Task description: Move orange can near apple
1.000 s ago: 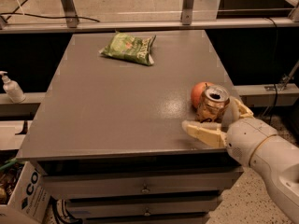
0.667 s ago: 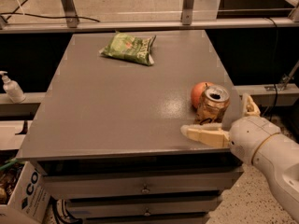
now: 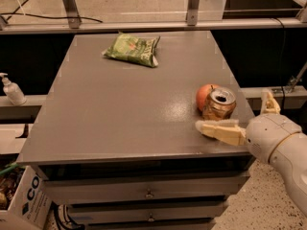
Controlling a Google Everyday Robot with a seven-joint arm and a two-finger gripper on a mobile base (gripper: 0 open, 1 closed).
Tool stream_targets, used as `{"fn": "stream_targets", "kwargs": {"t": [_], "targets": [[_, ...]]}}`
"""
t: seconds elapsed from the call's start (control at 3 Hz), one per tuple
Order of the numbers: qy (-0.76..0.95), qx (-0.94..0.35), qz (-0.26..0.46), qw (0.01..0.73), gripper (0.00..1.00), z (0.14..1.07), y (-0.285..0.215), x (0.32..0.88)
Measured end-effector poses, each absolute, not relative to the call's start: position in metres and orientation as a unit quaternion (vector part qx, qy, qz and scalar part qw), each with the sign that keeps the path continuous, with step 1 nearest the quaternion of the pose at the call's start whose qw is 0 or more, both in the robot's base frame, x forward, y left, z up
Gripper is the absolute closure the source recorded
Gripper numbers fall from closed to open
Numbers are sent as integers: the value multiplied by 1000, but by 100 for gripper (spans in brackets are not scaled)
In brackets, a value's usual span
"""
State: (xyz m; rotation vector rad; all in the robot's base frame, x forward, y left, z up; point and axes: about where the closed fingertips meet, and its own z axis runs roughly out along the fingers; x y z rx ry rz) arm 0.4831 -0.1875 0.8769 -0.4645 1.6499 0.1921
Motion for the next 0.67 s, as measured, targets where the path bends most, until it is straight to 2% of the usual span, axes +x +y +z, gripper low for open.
{"fn": "stream_targets", "kwargs": {"t": [0.33,0.67], "targets": [[723,-202,81,656,18,878,-192,485],[719,-199,78,661,41,882,-197,485]]}}
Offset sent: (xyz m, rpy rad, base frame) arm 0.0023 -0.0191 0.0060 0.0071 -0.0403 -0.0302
